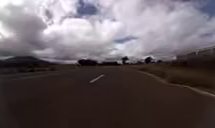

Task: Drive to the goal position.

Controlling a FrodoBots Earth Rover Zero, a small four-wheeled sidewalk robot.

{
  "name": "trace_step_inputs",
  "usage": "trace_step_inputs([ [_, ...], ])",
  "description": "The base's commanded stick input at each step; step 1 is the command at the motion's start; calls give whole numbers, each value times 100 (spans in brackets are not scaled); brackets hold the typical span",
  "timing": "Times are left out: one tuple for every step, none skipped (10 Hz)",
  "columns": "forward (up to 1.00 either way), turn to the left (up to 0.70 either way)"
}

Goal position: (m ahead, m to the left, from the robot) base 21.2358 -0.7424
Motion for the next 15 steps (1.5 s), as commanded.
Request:
trace_step_inputs([
  [70,0],
  [70,0],
  [70,0],
  [70,0],
  [70,0],
  [70,0],
  [70,0],
  [70,0],
  [70,0],
  [70,-35],
  [70,-35],
  [70,-35],
  [70,-35],
  [70,-35],
  [70,-35],
])
